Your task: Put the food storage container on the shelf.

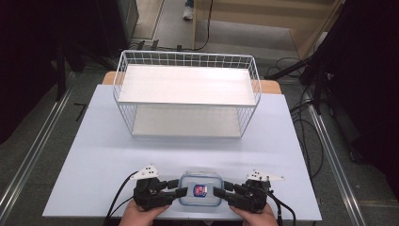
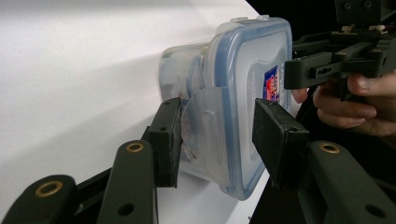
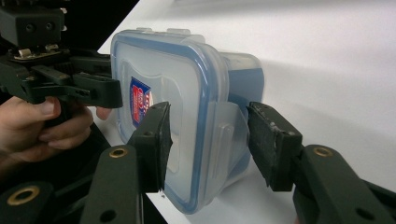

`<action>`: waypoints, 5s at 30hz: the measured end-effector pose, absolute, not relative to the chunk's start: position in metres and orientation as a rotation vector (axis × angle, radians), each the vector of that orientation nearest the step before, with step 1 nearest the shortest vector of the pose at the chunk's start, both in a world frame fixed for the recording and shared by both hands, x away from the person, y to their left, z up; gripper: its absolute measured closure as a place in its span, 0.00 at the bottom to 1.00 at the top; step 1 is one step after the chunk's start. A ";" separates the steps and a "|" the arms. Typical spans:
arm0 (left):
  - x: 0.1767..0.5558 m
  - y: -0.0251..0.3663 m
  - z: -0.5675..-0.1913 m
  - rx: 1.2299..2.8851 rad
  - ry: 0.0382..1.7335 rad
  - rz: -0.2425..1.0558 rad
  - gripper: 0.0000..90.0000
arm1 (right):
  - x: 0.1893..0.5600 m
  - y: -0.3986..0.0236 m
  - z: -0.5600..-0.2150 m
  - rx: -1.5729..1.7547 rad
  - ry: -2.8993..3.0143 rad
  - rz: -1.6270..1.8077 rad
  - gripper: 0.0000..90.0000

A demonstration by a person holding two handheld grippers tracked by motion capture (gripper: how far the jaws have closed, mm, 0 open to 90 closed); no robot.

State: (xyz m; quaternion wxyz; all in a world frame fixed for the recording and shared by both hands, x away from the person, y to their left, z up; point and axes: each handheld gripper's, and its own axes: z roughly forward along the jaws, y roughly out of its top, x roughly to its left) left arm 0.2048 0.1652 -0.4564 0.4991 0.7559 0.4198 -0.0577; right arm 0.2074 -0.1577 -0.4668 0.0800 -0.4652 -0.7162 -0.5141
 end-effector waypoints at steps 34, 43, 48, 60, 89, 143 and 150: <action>0.197 0.162 -0.434 1.799 0.900 0.112 0.59 | 0.199 -0.150 -0.447 -1.333 -2.291 -1.762 0.56; 0.200 0.162 -0.419 1.774 0.860 0.173 0.59 | 0.203 -0.148 -0.432 -1.315 -2.307 -1.854 0.56; 0.202 0.162 -0.410 1.768 0.829 0.212 0.59 | 0.204 -0.149 -0.422 -1.297 -2.322 -1.914 0.56; 0.203 0.163 -0.389 1.744 0.759 0.312 0.58 | 0.205 -0.145 -0.401 -1.248 -2.359 -2.043 0.55; 0.224 0.177 -0.330 1.626 0.654 0.449 0.58 | 0.230 -0.132 -0.335 -1.127 -2.380 -2.273 0.55; 0.360 0.208 -0.262 1.572 1.019 -0.070 0.59 | 0.355 -0.117 -0.261 -1.384 -2.077 -1.937 0.59; 0.374 0.208 -0.262 1.540 1.058 -0.133 0.61 | 0.371 -0.123 -0.266 -1.411 -2.008 -1.843 0.59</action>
